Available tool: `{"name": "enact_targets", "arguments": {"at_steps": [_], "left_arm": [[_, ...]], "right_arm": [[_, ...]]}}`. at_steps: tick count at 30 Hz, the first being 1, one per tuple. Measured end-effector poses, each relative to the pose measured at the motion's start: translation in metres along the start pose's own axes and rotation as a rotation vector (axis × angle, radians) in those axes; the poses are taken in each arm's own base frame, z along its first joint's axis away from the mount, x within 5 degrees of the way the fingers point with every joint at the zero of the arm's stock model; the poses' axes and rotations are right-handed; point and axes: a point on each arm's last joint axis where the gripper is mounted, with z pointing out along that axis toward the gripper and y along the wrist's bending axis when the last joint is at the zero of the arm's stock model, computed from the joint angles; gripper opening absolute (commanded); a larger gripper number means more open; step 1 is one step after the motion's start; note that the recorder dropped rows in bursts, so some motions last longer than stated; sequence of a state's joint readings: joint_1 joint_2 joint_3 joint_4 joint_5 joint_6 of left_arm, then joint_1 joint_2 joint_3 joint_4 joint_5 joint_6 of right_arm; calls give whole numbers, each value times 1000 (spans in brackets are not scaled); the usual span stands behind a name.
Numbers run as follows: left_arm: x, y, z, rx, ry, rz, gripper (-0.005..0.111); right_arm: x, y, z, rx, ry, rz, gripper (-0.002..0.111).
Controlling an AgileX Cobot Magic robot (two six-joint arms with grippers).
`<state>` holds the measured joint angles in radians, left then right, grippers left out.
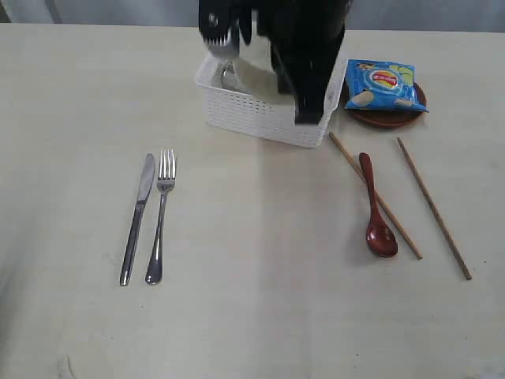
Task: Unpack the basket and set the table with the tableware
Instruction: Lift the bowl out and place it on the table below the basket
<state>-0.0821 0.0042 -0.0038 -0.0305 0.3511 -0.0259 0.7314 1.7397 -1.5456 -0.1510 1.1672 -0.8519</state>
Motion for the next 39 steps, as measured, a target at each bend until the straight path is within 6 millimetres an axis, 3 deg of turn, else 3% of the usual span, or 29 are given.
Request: {"name": "enact_targets", "arguments": {"at_steps": [8, 13, 18, 27, 31, 33, 39], "left_arm": [[0, 0, 0, 0, 0, 0, 0], [0, 0, 0, 0, 0, 0, 0], [0, 0, 0, 0, 0, 0, 0], [0, 0, 0, 0, 0, 0, 0], [0, 0, 0, 0, 0, 0, 0], [0, 0, 0, 0, 0, 0, 0], [0, 0, 0, 0, 0, 0, 0]], "right_arm": [[2, 96, 44, -89, 0, -47, 0], [12, 138, 80, -118, -13, -46, 0], [-13, 173, 75, -111, -84, -109, 0], [-20, 180, 89, -117, -64, -110, 3], [-15, 180, 85, -121, -31, -120, 43], [-13, 178, 75, -104, -55, -112, 52], [-10, 167, 43, -1, -145, -7, 46]]}}
